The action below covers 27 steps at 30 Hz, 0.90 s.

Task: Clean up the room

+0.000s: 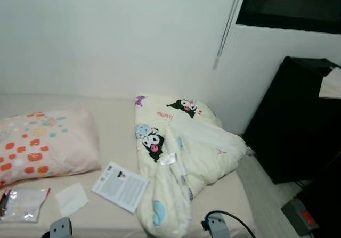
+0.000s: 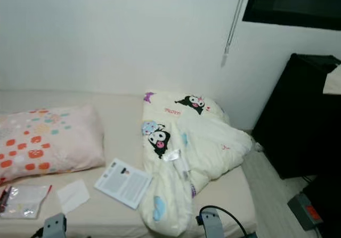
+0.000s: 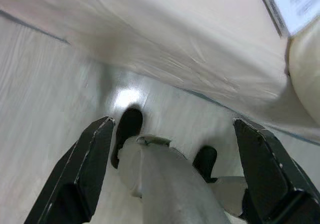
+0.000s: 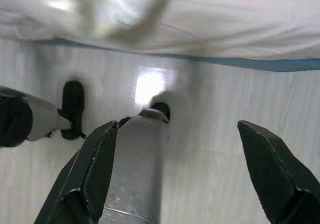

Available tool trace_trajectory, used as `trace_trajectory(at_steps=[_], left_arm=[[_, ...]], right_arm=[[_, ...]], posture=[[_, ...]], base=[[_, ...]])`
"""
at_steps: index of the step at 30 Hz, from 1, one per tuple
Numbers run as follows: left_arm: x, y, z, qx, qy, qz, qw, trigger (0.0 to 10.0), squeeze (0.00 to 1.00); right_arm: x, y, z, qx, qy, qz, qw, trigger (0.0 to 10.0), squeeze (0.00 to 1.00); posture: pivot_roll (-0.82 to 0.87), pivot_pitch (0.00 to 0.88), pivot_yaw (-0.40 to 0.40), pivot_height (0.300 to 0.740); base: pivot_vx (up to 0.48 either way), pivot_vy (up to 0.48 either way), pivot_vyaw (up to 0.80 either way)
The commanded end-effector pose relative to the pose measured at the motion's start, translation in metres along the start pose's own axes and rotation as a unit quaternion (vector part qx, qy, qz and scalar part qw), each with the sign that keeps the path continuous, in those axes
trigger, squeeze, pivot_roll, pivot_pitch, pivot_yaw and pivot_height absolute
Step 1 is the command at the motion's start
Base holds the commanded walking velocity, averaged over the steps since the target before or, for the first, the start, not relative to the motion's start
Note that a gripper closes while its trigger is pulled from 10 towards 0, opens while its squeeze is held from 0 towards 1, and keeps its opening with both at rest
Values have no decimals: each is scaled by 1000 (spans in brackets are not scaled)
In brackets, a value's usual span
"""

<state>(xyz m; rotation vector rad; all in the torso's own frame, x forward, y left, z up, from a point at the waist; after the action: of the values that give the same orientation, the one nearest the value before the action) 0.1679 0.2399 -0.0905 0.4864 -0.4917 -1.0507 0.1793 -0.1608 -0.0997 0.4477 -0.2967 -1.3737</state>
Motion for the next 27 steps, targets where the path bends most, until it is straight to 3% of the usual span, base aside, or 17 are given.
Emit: trace_trajectory(at_steps=[1, 8, 11, 27], left_arm=[[6, -3, -1, -5, -5, 6, 1000, 10000, 0], [7, -5, -1, -9, -3, 7, 1000, 10000, 0], [6, -8, 0, -13, 6, 5, 1000, 10000, 0], [6, -13, 1, -17, 5, -9, 1000, 10000, 0]], right_arm=[[8, 4, 1, 5, -8, 4, 1000, 10000, 0], [11, 6, 2, 8, -10, 5, 1000, 10000, 0], [11, 8, 2, 14, -6, 1, 1000, 10000, 0], [17, 10, 3, 16, -29, 7, 999, 10000, 0]], posture=[[-49, 0, -113, 740], [-50, 0, -115, 740], [-52, 0, -115, 740], [-56, 0, -118, 740]], base=[[0, -465, 0], [0, -454, 0], [0, 0, 0], [0, 0, 709]])
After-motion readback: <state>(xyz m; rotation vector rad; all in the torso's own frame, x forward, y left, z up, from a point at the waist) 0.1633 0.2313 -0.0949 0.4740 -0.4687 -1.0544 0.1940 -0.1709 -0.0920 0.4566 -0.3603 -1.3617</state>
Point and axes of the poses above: a point about 5 cm out from each wrist's last joint towards the gripper, its own z axis pointing back from the gripper into the wrist, its own y axis along the axis of the wrist's last joint, x = y × z, the point moved 1 cm from there along -z, pointing out of the wrist towards the gripper
